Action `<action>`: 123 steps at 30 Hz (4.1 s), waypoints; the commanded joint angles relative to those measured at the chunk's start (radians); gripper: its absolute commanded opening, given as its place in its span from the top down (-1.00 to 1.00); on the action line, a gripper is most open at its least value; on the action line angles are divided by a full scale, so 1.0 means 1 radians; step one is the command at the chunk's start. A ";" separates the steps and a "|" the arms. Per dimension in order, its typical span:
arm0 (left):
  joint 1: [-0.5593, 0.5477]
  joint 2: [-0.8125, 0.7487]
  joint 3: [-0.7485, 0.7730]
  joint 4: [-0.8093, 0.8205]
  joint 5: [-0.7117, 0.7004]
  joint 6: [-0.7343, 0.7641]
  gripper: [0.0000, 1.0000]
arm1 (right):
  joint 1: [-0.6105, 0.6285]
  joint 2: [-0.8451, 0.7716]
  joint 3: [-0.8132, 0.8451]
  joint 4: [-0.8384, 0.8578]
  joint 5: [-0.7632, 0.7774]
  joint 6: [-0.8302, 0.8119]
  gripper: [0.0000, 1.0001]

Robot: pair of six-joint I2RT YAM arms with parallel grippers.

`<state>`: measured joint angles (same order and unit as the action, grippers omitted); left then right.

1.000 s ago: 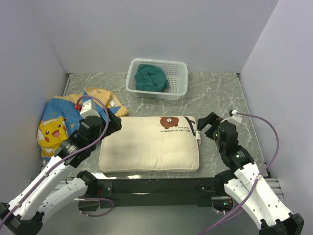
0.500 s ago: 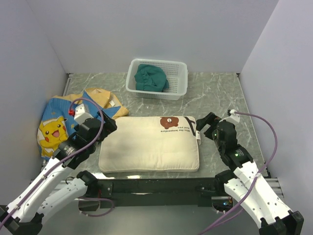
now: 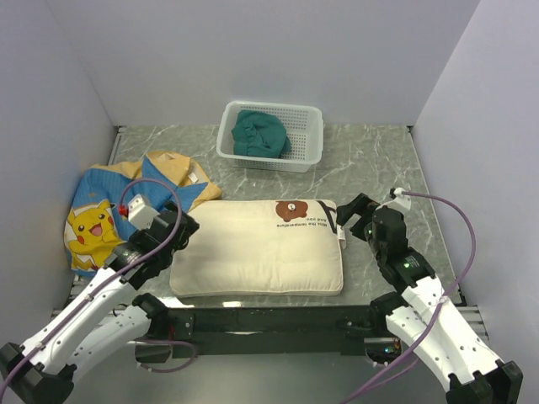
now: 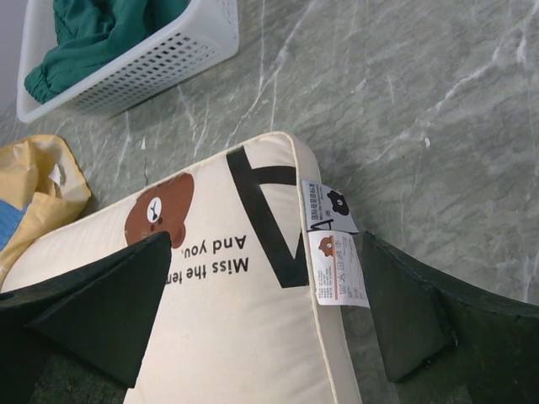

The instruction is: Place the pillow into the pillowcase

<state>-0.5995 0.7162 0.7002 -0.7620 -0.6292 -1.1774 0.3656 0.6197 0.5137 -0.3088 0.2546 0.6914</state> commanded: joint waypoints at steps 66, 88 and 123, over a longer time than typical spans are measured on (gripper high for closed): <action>-0.492 0.568 0.208 0.295 -0.088 -0.151 -0.99 | -0.030 0.103 0.114 -0.072 -0.089 0.026 -0.89; 0.076 0.980 0.371 0.475 -0.144 0.396 -0.40 | 0.216 0.279 0.235 0.039 -0.196 -0.027 -0.86; 0.067 0.947 0.298 0.464 -0.116 0.486 0.13 | 0.340 0.538 0.235 0.296 -0.261 -0.072 -0.87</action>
<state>-0.5457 1.6966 0.9657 -0.3347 -0.6941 -0.7025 0.7006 1.1641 0.7475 -0.0620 -0.0193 0.6174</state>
